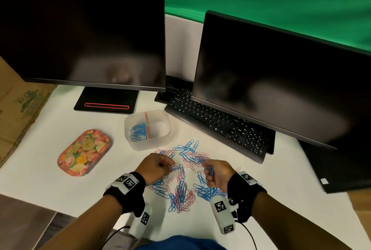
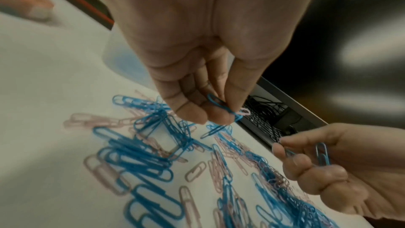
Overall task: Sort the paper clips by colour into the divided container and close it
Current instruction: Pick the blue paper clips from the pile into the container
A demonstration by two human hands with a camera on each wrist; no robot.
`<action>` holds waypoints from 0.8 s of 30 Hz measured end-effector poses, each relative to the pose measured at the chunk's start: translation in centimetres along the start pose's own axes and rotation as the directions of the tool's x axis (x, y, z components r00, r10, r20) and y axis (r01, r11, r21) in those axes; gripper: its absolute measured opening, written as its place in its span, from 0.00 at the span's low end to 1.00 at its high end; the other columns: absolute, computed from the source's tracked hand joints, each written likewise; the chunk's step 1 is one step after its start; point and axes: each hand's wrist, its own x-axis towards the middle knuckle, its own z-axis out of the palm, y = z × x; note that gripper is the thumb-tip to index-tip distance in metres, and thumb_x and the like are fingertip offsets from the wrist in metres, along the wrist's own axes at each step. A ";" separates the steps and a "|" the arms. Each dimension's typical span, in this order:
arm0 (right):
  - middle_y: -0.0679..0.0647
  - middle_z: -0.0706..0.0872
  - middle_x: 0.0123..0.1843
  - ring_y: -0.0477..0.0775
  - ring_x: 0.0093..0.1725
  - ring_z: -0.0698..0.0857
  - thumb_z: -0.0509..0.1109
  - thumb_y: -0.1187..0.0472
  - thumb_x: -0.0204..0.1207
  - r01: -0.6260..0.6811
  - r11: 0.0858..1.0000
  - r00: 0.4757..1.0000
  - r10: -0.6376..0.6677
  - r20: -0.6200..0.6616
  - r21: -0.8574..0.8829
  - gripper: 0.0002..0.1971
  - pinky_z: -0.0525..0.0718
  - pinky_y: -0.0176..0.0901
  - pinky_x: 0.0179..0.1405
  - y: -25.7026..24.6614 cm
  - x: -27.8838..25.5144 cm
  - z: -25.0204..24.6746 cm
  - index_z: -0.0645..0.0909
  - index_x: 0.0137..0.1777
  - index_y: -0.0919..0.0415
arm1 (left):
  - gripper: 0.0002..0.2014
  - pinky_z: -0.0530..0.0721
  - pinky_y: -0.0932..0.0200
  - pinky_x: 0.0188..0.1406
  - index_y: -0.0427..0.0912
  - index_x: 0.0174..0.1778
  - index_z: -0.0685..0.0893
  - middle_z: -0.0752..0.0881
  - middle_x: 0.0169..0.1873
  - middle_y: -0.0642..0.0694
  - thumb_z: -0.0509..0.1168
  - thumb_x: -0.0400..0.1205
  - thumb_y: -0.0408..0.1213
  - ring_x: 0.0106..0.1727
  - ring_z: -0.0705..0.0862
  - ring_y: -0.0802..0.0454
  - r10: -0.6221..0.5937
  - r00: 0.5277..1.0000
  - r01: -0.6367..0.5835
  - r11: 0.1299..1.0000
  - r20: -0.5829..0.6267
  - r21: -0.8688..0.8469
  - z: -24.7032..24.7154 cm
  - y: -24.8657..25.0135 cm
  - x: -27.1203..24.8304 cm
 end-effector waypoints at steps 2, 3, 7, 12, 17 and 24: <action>0.53 0.70 0.28 0.48 0.20 0.62 0.66 0.61 0.78 0.077 0.982 0.997 -0.075 0.019 -0.172 0.04 0.58 0.32 0.20 -0.2 -0.4 0.5 0.79 0.45 0.61 | 0.08 0.85 0.60 0.43 0.45 0.41 0.89 0.91 0.34 0.48 0.69 0.76 0.27 0.35 0.87 0.53 0.014 1.000 -0.014 1.000 -0.004 0.013 0.1 0.3 -0.1; 0.51 0.70 0.27 0.46 0.19 0.63 0.68 0.58 0.77 0.156 0.945 0.988 -0.150 0.043 -0.287 0.05 0.59 0.32 0.19 -0.2 -0.6 0.9 0.80 0.44 0.59 | 0.07 0.84 0.61 0.41 0.44 0.41 0.89 0.91 0.32 0.49 0.70 0.76 0.27 0.34 0.87 0.53 0.017 1.000 -0.017 1.000 -0.001 -0.001 0.1 0.5 -0.1; 0.49 0.88 0.36 0.49 0.38 0.86 0.76 0.42 0.63 0.479 0.634 0.868 -0.444 0.221 -0.607 0.11 0.83 0.44 0.43 0.0 -0.8 2.9 0.86 0.37 0.47 | 0.06 0.83 0.61 0.36 0.39 0.43 0.90 0.91 0.30 0.46 0.71 0.75 0.24 0.31 0.86 0.54 0.028 0.999 -0.025 0.996 0.030 -0.084 0.4 1.3 0.0; 0.46 0.82 0.30 0.45 0.33 0.77 0.75 0.55 0.70 0.542 0.556 0.820 -0.514 0.253 -0.630 0.06 0.78 0.41 0.38 -0.4 -1.0 3.9 0.85 0.33 0.47 | 0.06 0.83 0.61 0.35 0.35 0.44 0.89 0.90 0.29 0.47 0.69 0.76 0.22 0.30 0.86 0.55 0.010 1.000 -0.008 0.990 0.013 -0.138 0.6 1.6 -0.2; 0.50 0.92 0.42 0.50 0.46 0.88 0.74 0.59 0.72 0.522 0.614 0.833 -0.516 0.199 -0.592 0.06 0.85 0.43 0.52 -1.3 -0.9 3.2 0.88 0.35 0.48 | 0.10 0.82 0.63 0.33 0.40 0.44 0.89 0.90 0.34 0.45 0.67 0.76 0.21 0.32 0.85 0.55 -0.024 1.000 0.022 0.992 -0.016 -0.125 -0.2 0.8 -0.5; 0.52 0.87 0.55 0.53 0.55 0.85 0.67 0.52 0.77 0.353 0.513 0.902 -0.408 0.139 -0.783 0.12 0.77 0.37 0.49 -1.5 -0.1 2.5 0.85 0.53 0.56 | 0.13 0.76 0.61 0.35 0.41 0.46 0.89 0.84 0.34 0.48 0.60 0.82 0.25 0.39 0.79 0.49 -0.017 0.990 -0.010 0.982 -0.140 -0.186 -1.0 0.5 -0.4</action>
